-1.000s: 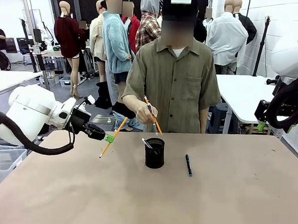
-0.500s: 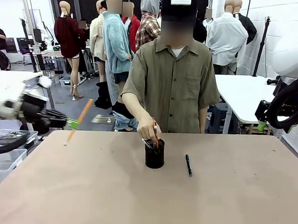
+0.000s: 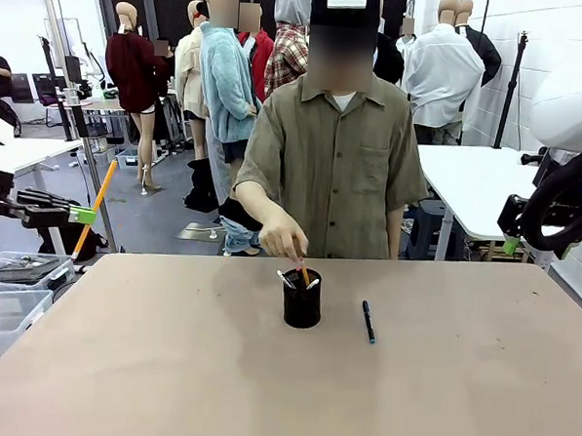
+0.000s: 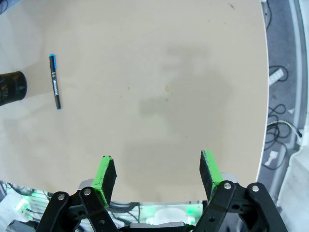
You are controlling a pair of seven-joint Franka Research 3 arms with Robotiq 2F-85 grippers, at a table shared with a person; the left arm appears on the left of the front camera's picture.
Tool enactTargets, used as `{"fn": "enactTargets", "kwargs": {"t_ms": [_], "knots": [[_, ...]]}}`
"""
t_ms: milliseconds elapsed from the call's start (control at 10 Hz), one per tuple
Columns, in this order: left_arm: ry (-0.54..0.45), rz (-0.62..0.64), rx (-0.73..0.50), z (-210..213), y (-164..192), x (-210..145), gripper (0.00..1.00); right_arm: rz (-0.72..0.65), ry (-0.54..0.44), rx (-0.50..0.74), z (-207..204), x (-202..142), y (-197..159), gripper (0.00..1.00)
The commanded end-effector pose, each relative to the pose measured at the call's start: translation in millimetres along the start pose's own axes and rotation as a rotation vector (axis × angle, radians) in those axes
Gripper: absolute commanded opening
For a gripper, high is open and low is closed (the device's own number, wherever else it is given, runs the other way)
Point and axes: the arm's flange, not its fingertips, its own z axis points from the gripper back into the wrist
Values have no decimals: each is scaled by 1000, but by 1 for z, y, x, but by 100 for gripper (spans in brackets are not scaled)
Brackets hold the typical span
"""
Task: Place the pens into the pen holder.
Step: Pick up a writing instrument from the table and place it into the Pen holder.
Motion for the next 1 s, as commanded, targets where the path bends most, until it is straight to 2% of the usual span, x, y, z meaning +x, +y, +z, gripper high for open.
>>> {"fn": "enactTargets", "kwargs": {"t_ms": [0, 500, 800, 900], "knots": [[-41, 0, -48, -13, -27, -23, 0, 0, -14, -33, -3, -2, 1, 86], [-168, -55, -173, -89, -12, 2, 0, 0, -14, -33, -3, -2, 1, 86], [-242, -121, -253, -175, -10, 27, 0, 0, -14, -33, -3, -2, 1, 86], [-236, -113, -232, -200, -8, 37, 0, 0, -14, -33, -3, -2, 1, 86]]}}
